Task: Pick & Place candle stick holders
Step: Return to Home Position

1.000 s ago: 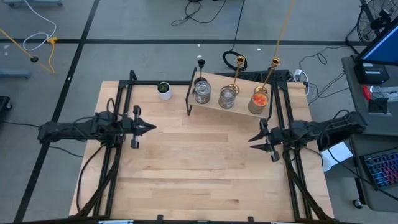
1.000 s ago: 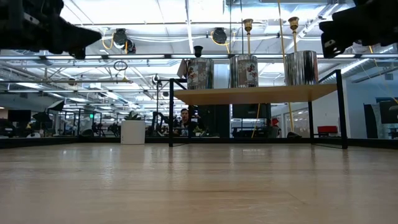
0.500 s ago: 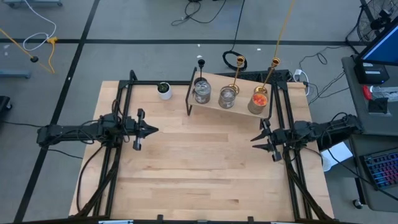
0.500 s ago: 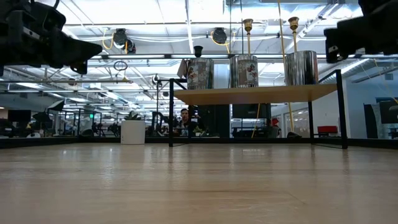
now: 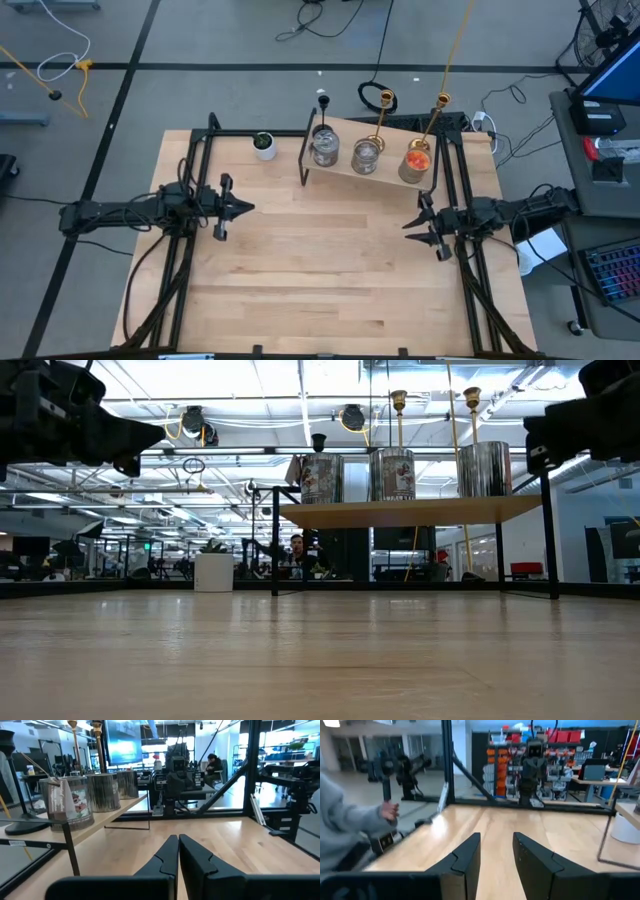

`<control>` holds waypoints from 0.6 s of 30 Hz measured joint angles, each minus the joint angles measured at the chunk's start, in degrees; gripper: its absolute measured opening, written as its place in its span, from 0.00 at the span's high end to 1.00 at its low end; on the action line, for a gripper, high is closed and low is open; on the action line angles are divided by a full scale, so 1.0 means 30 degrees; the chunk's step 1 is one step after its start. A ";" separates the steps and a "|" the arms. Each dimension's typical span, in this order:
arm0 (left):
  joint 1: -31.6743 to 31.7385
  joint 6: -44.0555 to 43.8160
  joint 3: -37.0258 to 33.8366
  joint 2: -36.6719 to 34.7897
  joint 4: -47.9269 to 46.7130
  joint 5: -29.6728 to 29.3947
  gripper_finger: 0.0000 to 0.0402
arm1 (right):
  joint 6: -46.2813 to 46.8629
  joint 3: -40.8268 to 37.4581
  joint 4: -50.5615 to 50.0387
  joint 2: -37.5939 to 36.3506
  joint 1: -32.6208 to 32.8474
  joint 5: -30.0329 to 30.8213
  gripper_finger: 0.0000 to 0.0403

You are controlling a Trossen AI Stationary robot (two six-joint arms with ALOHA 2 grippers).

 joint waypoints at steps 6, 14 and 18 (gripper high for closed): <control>0.0000 0.1117 0.0000 0.0000 0.0022 -0.0076 0.95 | -0.1089 -0.0030 -0.1143 0.0023 0.0000 0.0051 0.73; 0.0000 0.0970 0.0000 0.0000 0.0022 -0.0080 0.95 | -0.0948 -0.0060 -0.1452 0.0080 0.0000 0.0058 0.73; 0.0000 0.0970 0.0000 0.0000 0.0022 -0.0080 0.95 | -0.0936 -0.0066 -0.1454 0.0080 0.0000 0.0058 0.73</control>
